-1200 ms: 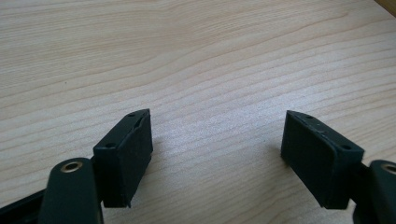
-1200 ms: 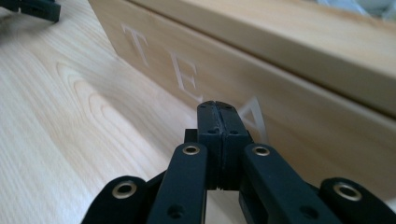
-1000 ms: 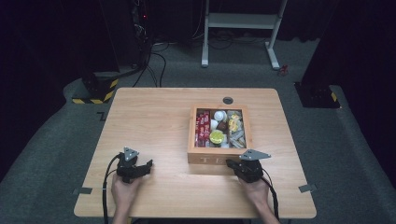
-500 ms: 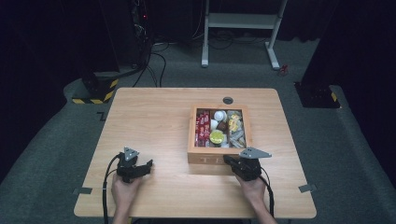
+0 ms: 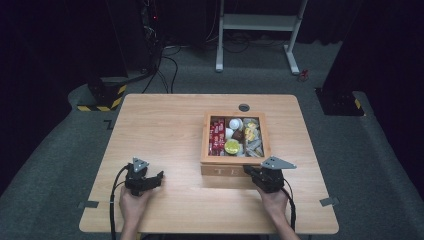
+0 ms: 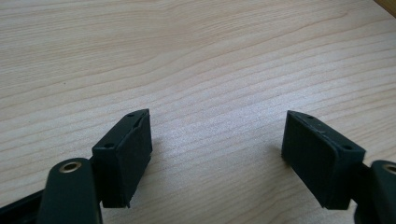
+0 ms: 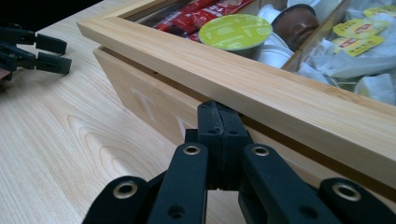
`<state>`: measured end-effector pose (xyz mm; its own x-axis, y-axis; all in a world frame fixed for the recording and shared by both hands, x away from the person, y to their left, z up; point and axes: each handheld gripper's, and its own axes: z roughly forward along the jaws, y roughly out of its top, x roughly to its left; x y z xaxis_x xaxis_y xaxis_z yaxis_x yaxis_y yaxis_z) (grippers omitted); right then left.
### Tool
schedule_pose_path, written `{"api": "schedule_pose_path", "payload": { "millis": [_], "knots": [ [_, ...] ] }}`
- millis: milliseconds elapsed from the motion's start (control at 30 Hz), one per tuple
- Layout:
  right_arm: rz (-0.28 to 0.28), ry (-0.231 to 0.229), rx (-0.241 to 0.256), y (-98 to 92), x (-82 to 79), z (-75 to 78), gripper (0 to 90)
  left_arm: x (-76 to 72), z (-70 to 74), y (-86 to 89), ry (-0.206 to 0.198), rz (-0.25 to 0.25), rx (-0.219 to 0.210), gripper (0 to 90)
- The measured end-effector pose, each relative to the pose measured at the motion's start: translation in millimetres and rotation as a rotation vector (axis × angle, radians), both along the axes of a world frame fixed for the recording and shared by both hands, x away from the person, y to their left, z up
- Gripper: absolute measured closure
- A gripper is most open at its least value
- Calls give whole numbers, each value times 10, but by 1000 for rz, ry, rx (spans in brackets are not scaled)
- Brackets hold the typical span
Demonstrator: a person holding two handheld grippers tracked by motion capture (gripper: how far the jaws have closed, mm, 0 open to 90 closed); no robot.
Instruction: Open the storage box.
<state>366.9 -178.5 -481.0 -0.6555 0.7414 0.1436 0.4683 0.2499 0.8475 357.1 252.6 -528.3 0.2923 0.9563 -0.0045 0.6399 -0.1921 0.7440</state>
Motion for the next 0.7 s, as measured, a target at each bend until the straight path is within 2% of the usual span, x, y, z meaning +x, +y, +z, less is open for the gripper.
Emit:
{"api": "schedule_pose_path", "payload": {
  "millis": [333,467,700],
  "knots": [
    [-40,-37,-14,-114,18,90,900,1,0,1,0,-1,0,247],
    [-63,-20,-14,-174,49,117,900,1,0,0,-1,-2,2,245],
    [-82,-54,-15,-232,73,244,900,1,0,0,-2,-2,2,248]
  ]
}}
